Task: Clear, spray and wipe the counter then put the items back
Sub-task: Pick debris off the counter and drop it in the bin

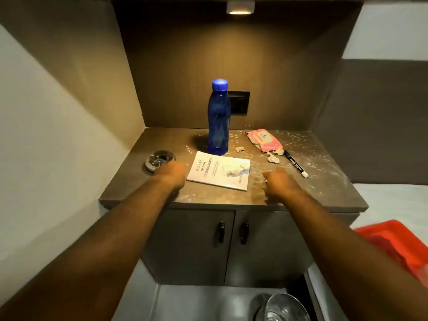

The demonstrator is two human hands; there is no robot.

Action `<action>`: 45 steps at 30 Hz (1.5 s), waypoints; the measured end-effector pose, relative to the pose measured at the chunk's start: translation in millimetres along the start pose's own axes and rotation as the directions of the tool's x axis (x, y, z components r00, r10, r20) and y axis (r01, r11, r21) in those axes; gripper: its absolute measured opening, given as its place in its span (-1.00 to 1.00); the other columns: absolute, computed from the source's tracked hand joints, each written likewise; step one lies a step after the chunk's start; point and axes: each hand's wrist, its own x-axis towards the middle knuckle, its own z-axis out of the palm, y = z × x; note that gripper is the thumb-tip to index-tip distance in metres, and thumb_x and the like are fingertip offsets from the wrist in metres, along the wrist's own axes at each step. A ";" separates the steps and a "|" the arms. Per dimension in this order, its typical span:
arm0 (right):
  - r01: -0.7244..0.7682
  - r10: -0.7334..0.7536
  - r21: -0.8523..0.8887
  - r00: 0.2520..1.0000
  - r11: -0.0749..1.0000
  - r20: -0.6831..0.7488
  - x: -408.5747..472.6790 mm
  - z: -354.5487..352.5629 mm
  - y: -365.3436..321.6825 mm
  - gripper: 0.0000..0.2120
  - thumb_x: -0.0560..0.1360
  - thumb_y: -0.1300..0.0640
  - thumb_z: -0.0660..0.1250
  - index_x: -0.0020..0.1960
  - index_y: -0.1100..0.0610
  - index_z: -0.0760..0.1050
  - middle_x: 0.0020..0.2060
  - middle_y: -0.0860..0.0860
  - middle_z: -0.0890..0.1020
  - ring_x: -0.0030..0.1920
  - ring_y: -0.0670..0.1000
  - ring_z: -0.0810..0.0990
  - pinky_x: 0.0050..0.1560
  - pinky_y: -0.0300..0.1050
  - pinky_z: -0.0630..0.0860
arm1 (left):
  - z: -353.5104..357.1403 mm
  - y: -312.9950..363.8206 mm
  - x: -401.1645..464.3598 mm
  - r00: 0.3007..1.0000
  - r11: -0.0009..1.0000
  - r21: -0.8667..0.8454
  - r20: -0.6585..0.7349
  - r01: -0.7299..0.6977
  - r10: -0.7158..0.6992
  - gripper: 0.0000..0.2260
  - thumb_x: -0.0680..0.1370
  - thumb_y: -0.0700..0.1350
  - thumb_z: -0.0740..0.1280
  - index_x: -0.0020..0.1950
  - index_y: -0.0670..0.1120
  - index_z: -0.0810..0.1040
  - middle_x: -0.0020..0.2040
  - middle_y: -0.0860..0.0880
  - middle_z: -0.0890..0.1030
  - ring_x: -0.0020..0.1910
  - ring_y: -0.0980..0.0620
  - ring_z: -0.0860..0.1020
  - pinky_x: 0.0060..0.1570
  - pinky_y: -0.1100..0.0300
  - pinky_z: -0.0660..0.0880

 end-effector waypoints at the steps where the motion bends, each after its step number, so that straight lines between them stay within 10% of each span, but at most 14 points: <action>1: -0.004 0.006 -0.069 0.999 0.998 0.033 7.1 2.7 5.1 -0.60 0.46 0.16 0.42 0.29 0.00 0.49 0.27 0.15 0.46 0.17 0.19 0.54 0.18 0.06 0.56 | 2.2 1.4 5.7 1.000 0.999 0.048 0.028 0.001 -0.002 -0.79 0.55 -0.26 0.27 0.16 -0.11 0.54 0.11 -0.14 0.60 0.07 -0.14 0.58 0.07 -0.03 0.56; 11: 0.096 -0.094 -0.254 0.995 0.962 0.020 57.6 12.6 22.2 -0.74 0.50 0.23 0.35 0.19 0.16 0.58 0.11 0.17 0.59 0.12 0.17 0.56 0.10 0.00 0.54 | 0.7 8.9 57.5 0.996 0.996 0.091 0.091 0.015 -0.024 -0.79 0.56 -0.22 0.25 0.11 -0.14 0.64 0.07 -0.17 0.66 0.03 -0.16 0.61 0.05 0.01 0.57; 21: 0.008 -0.006 0.131 1.000 0.991 -0.022 110.3 -21.7 26.6 -0.80 0.52 0.25 0.27 0.03 0.18 0.66 -0.03 0.18 0.68 -0.03 0.20 0.62 0.02 -0.03 0.60 | 16.8 137.7 74.0 0.962 0.941 -0.202 -0.024 -0.271 0.272 -0.68 0.54 -0.26 0.32 0.29 -0.06 0.56 0.24 -0.13 0.56 0.17 -0.16 0.54 0.17 0.02 0.51; 31: -0.094 0.093 -0.006 0.994 0.996 -0.056 144.5 -9.0 41.5 -0.71 0.58 0.22 0.21 0.28 0.19 0.51 0.17 0.17 0.59 0.16 0.21 0.54 0.08 -0.04 0.50 | 41.1 146.8 83.2 0.921 0.914 -0.118 -0.051 -0.389 0.386 -0.66 0.56 0.08 0.29 0.18 -0.13 0.60 0.11 -0.12 0.55 0.02 -0.10 0.53 -0.06 0.10 0.48; 39: -0.007 -0.001 -0.148 0.998 0.989 -0.057 148.0 -2.1 33.9 -0.54 0.52 0.28 0.28 0.41 0.20 0.37 0.27 0.22 0.49 0.24 0.27 0.47 0.20 0.08 0.49 | 32.9 156.3 113.1 0.929 0.924 -0.098 -0.039 -0.371 0.369 -0.78 0.55 -0.22 0.32 0.18 -0.10 0.58 0.11 -0.13 0.57 0.02 -0.11 0.57 0.03 0.06 0.57; 45: -0.096 0.089 0.138 0.994 0.986 0.060 151.0 -7.4 49.9 -0.83 0.50 0.09 0.33 0.07 0.10 0.55 0.50 0.24 0.16 0.21 0.22 0.49 0.21 0.00 0.51 | 1.2 174.1 167.5 0.953 0.949 -0.111 0.036 -0.295 0.300 -0.72 0.51 0.00 0.41 0.12 -0.15 0.58 0.05 -0.15 0.62 0.02 -0.17 0.58 -0.01 0.02 0.55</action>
